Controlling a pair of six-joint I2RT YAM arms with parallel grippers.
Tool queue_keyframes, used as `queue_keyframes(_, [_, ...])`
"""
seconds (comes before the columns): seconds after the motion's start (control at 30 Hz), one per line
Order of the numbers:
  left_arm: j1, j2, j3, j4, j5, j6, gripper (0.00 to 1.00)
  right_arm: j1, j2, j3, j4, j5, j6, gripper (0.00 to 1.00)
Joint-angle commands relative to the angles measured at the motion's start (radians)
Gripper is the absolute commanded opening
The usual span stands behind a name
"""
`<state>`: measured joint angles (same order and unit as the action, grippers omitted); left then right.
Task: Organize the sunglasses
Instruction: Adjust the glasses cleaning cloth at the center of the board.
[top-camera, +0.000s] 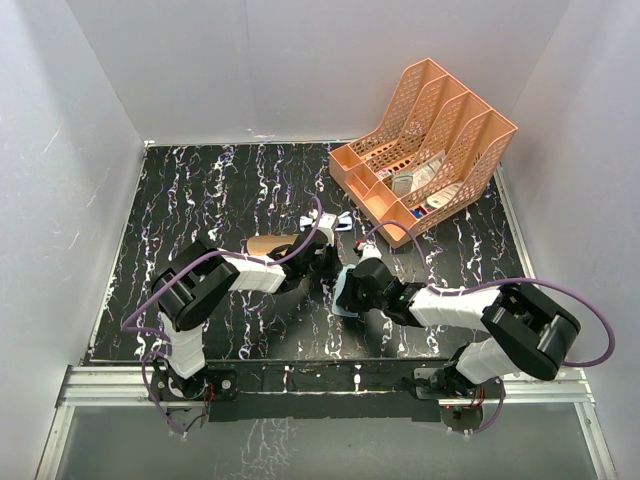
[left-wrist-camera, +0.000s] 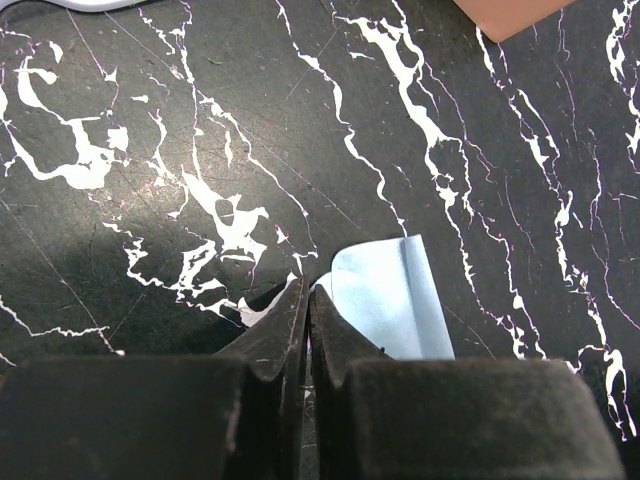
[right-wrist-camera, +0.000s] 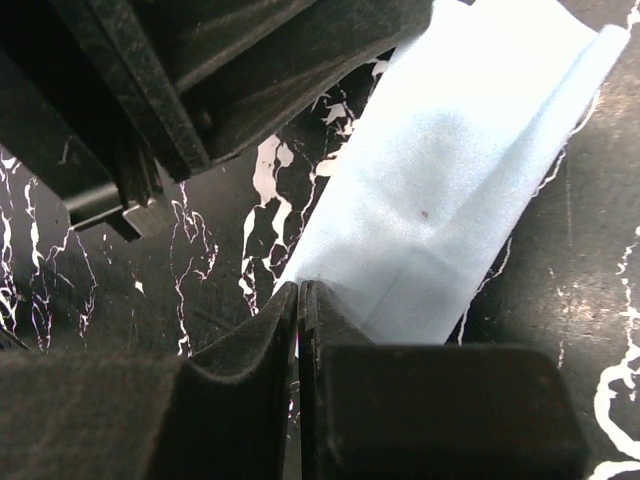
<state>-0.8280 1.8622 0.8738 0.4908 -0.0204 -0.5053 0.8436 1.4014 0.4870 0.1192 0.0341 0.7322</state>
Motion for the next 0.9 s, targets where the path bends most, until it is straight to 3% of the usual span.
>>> queue_keyframes(0.0, [0.003, 0.014, 0.022, -0.042, -0.016, 0.013, 0.00, 0.029, 0.013, -0.038, -0.042, -0.010, 0.016, 0.04])
queue_keyframes(0.87, [0.004, -0.116, -0.007, -0.114, -0.088, 0.087, 0.00, 0.040, 0.001, -0.068, -0.047, 0.013, 0.029, 0.04])
